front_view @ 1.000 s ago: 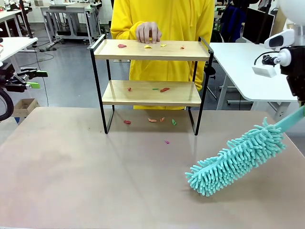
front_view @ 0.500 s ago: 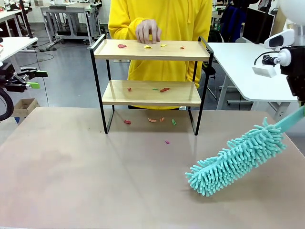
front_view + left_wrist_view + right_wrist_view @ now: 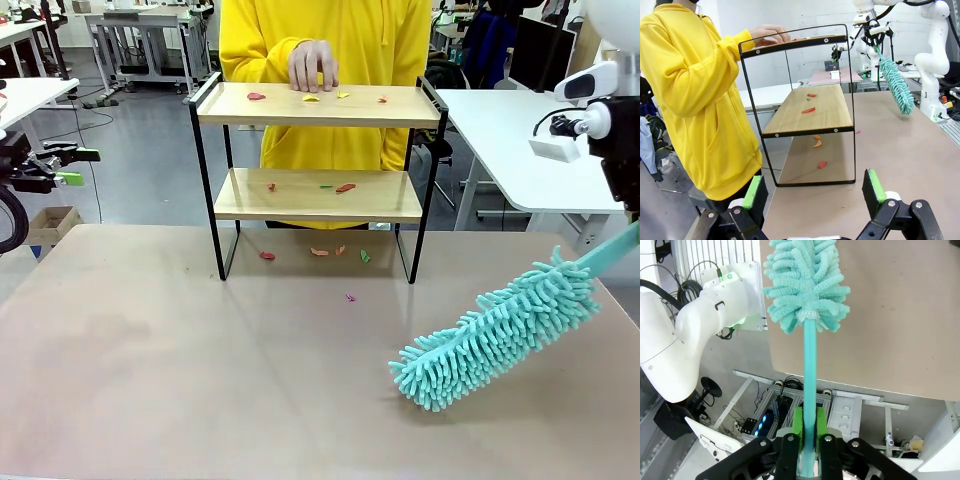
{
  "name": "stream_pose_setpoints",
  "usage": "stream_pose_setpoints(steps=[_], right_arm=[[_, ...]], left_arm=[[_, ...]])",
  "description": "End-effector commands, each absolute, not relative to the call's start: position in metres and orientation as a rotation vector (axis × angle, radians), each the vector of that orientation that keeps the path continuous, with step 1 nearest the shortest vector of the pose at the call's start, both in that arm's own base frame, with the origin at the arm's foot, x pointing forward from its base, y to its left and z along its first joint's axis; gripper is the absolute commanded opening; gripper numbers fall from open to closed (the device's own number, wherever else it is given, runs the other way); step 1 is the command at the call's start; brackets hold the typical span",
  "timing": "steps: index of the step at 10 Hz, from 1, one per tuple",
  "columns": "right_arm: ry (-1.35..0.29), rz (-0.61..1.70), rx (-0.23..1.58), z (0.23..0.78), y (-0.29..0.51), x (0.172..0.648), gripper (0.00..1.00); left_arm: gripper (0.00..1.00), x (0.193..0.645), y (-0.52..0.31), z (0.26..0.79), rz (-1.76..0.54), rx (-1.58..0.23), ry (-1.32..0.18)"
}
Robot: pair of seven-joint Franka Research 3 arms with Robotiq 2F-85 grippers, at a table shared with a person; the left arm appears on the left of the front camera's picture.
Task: Clean the shelf.
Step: Clean the specific section of the Shelf indicated by the human with the Duster.
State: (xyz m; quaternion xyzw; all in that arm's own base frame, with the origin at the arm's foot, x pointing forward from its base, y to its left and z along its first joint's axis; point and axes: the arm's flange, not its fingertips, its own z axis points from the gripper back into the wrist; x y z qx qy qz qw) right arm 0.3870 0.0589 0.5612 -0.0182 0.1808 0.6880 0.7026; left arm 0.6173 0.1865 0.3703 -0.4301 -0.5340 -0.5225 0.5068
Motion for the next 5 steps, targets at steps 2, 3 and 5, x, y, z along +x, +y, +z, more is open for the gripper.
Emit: stream_pose_setpoints(steps=[2, 3, 5], right_arm=[[0.407, 1.532, -0.04, 0.5652, 0.0568, 0.3864, 0.13], [0.407, 1.532, -0.04, 0.5652, 0.0568, 0.3864, 0.13], [0.407, 1.532, -0.04, 0.5652, 0.0568, 0.3864, 0.13]], left_arm=[[1.0, 0.6168, 0.186, 0.3716, -1.263, -1.038, -1.287], [1.0, 0.6168, 0.186, 0.3716, -1.263, -1.038, -1.287], [1.0, 0.6168, 0.186, 0.3716, -1.263, -1.038, -1.287]])
